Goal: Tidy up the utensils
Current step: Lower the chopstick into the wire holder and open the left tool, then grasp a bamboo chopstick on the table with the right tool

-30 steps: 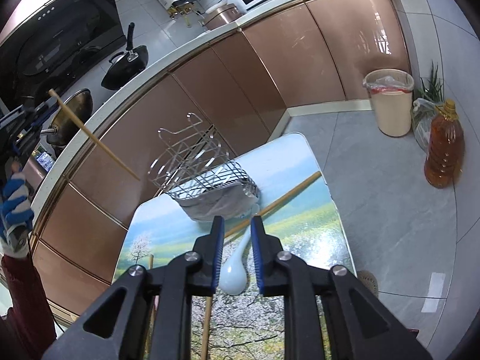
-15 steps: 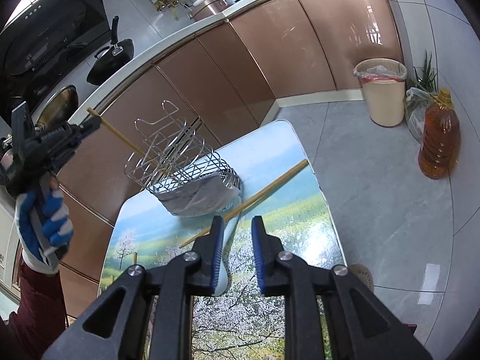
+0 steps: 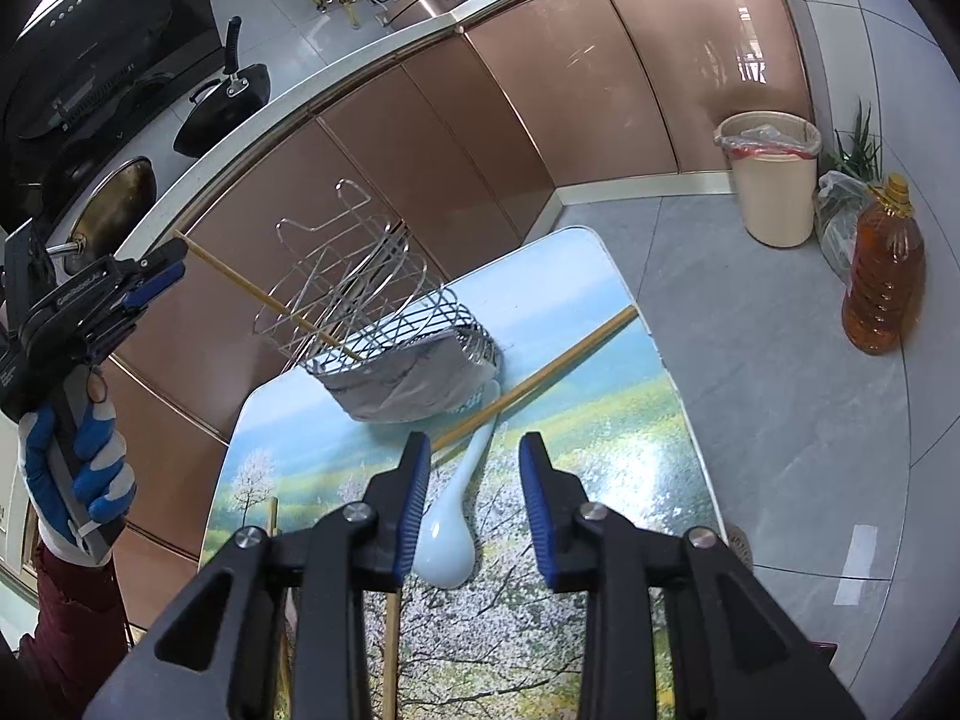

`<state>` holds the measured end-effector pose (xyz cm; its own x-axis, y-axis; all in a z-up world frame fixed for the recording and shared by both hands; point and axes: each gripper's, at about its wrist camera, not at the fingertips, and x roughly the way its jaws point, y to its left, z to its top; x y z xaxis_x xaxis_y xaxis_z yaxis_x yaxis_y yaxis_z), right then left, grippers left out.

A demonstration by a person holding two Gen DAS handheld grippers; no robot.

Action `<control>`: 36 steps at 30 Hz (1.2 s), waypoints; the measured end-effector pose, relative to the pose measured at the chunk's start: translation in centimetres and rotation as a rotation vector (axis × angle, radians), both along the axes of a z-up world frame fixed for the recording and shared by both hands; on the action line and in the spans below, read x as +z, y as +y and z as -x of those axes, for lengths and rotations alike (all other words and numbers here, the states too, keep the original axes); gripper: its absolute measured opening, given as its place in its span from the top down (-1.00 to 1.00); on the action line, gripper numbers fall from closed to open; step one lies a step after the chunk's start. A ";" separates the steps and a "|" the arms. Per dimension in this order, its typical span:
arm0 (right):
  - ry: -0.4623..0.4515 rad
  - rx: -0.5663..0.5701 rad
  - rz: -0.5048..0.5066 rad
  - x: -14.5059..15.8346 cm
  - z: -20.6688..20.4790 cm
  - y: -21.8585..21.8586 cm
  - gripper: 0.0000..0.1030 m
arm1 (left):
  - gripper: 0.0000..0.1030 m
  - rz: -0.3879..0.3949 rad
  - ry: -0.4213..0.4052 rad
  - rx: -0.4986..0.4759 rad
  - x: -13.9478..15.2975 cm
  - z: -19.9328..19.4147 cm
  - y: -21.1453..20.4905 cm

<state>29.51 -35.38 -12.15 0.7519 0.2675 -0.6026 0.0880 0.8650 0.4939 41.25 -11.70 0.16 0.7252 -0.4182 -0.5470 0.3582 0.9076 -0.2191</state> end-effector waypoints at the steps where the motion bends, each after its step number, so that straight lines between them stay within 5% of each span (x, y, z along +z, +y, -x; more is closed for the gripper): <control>1: 0.001 0.002 0.003 0.1 0.1 0.2 0.43 | 0.46 -0.002 0.002 0.000 0.1 0.3 0.3; 17: 0.035 0.005 -0.013 0.5 0.5 1.0 0.43 | 0.46 -0.018 0.084 0.042 -1.9 5.3 6.6; 36: 0.451 -0.185 -0.054 -5.2 -13.0 -3.4 0.32 | 0.46 0.033 0.149 0.066 -5.6 4.7 11.4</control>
<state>42.53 -38.80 -17.35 0.4568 0.1942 -0.8681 0.4537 0.7886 0.4151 36.55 -0.28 -5.46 0.6634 -0.3921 -0.6373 0.2598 0.9194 -0.2953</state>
